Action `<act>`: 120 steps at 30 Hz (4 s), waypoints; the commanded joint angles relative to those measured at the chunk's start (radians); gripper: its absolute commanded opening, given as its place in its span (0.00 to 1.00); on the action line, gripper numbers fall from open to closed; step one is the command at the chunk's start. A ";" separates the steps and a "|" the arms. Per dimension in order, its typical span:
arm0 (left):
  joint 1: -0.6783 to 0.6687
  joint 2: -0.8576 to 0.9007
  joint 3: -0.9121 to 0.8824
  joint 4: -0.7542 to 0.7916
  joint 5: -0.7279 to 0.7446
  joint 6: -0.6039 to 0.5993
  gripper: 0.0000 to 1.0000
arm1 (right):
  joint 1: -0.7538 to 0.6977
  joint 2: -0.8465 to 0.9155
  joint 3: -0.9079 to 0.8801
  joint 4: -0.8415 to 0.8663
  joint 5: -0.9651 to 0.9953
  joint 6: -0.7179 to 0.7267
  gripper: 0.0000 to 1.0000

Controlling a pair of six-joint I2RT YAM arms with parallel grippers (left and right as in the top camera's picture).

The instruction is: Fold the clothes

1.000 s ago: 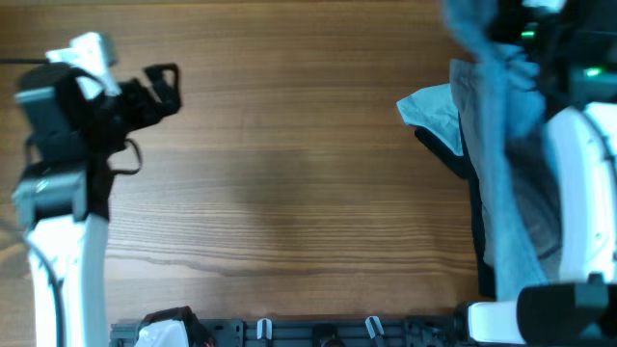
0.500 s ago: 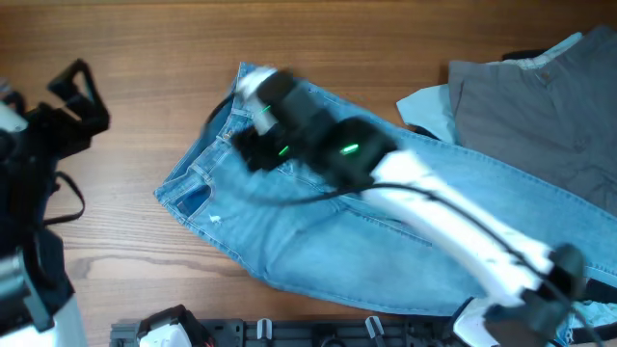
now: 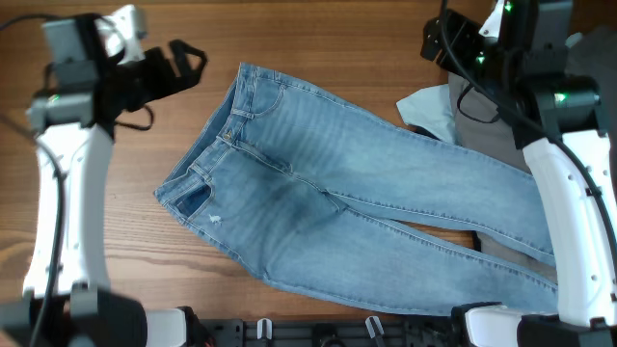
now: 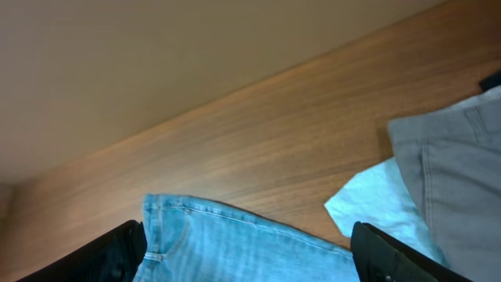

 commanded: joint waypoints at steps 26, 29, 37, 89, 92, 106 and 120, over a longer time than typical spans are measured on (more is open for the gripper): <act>-0.220 0.614 0.008 0.347 -0.238 0.217 0.68 | 0.000 0.097 -0.001 -0.232 -0.097 -0.118 0.94; -0.259 0.617 0.008 0.349 -0.238 0.218 0.57 | 0.000 0.097 -0.001 -0.240 -0.097 -0.110 0.94; -0.253 0.617 0.008 0.343 -0.434 0.119 0.04 | 0.000 0.097 -0.001 -0.305 -0.015 -0.101 0.93; -0.136 0.485 0.040 0.143 -0.130 0.262 0.52 | -0.482 0.558 -0.240 0.019 -0.135 0.154 0.04; -0.215 0.465 0.042 0.142 -0.092 0.297 0.56 | -0.559 0.484 -0.232 0.114 -0.546 -0.169 0.24; -0.337 0.771 0.038 0.301 -0.121 0.199 0.04 | -0.339 0.118 -0.232 -0.124 -0.495 -0.283 0.47; -0.094 0.808 0.557 0.157 -0.137 0.023 0.37 | -0.053 0.343 -0.235 -0.018 -0.273 -0.102 0.46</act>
